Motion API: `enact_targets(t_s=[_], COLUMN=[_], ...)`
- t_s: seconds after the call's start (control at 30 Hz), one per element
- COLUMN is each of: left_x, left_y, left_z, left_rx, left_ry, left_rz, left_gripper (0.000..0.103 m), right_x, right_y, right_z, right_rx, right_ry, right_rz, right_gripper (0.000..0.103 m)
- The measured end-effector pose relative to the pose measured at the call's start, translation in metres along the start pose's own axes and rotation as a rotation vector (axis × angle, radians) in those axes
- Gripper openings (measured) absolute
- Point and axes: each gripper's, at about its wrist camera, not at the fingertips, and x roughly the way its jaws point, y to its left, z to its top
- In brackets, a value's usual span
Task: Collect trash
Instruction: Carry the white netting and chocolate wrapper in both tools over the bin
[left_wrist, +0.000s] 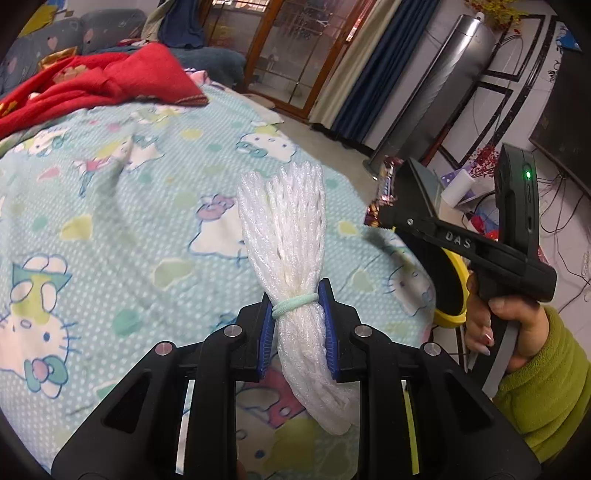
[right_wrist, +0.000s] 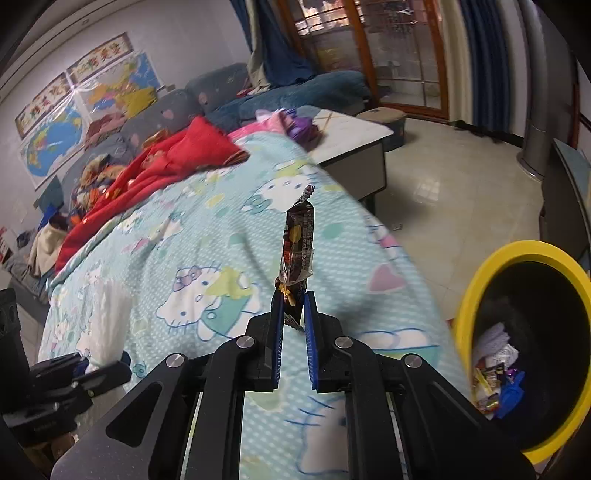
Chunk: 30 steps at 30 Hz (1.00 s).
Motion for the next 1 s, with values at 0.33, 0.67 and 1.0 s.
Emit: enact_targets(t_s=[0.33, 0.67, 1.0], left_x=[0.003, 0.014, 0.028], left_y=[-0.031, -0.061, -0.087], left_z=[0.02, 0.034, 0.038], left_rx=[0.055, 0.115, 0.155], left_ry=[-0.049, -0.065, -0.057], left_rz=[-0.038, -0.078, -0.108], left_gripper=[0.017, 0.017, 0.017], right_x=[-0.035, -0.062, -0.082], right_y=[-0.028, -0.06, -0.093], right_z=[0.0, -0.003, -0.009], right_rx=[0.039, 0.103, 0.177], right_ry=[-0.065, -0.109, -0.148], right_rz=[-0.046, -0.086, -0.128], right_gripper=[0.011, 0.011, 0.011])
